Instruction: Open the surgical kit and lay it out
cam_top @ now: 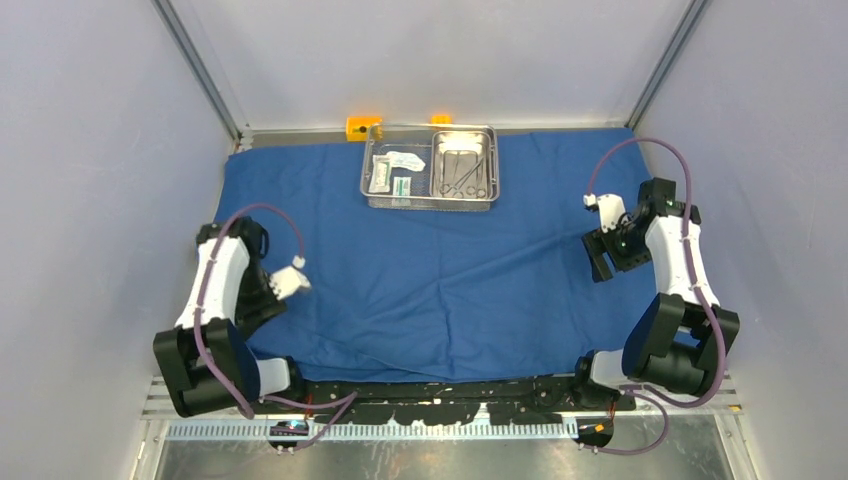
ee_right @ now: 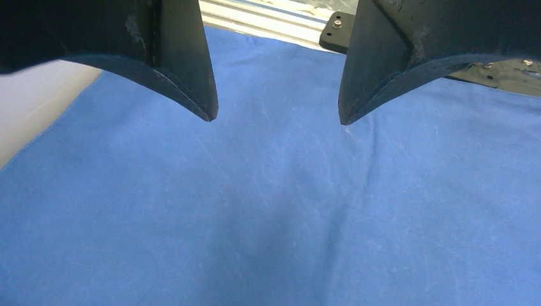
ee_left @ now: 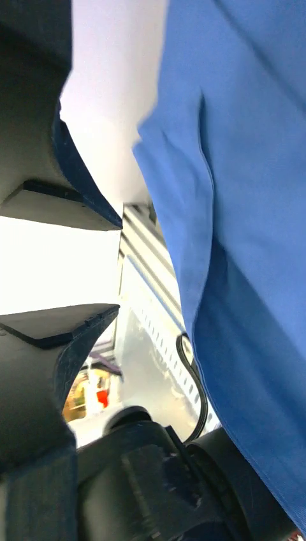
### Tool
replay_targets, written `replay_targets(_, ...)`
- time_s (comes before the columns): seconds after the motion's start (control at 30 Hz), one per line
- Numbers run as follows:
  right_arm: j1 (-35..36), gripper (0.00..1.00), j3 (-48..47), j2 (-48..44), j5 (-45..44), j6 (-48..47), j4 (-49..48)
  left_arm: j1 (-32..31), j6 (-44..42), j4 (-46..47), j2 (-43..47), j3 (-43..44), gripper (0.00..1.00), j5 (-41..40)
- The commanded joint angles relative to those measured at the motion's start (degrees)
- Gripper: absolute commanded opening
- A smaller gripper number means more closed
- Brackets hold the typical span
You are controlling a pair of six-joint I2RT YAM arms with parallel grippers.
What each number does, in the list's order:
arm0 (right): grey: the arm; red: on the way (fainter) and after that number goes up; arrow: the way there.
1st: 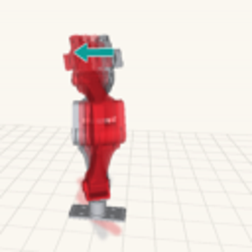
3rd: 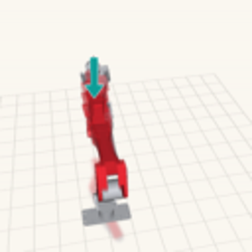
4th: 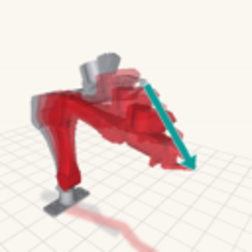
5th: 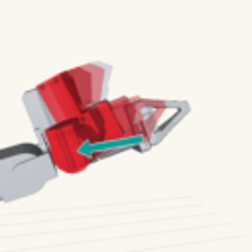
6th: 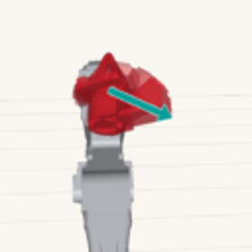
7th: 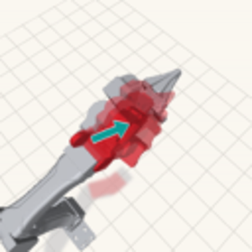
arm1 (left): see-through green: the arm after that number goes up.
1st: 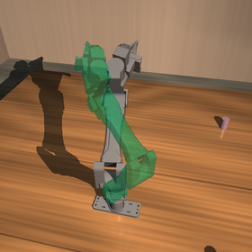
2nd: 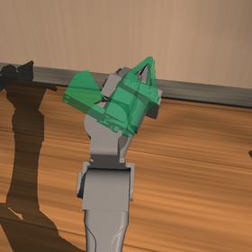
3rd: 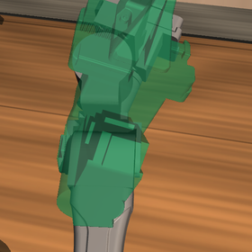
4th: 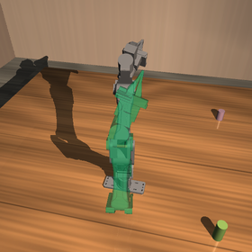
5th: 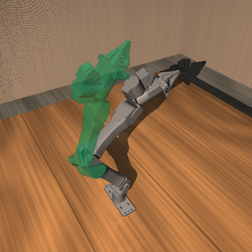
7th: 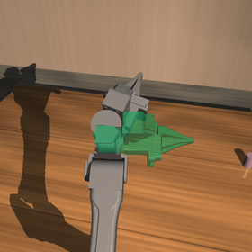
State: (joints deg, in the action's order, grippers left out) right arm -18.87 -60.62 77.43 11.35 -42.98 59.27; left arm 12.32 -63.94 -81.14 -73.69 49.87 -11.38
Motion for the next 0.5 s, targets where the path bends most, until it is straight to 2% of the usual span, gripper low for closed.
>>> replay_targets(0.0,-0.1,0.74,-3.8,1.8,1.7,0.6,0.0,0.8,-2.3,-10.2,1.3,11.7,0.48,8.2)
replay_targets(0.07,-0.1,0.73,-4.4,2.5,2.0,0.7,0.0,0.8,-2.1,-8.9,0.3,12.9,0.56,8.8)
replay_targets(0.17,0.0,0.73,-4.8,2.9,2.3,0.9,-0.5,0.8,0.2,-1.9,-1.6,11.9,0.66,8.0)
replay_targets(0.3,0.0,0.73,-4.9,3.4,3.3,1.2,-0.8,1.2,6.3,6.1,-7.8,11.0,0.69,8.7)
replay_targets(0.47,0.1,0.72,-4.3,4.3,3.1,1.3,-1.1,1.7,8.8,8.1,-15.3,8.9,0.73,14.6)
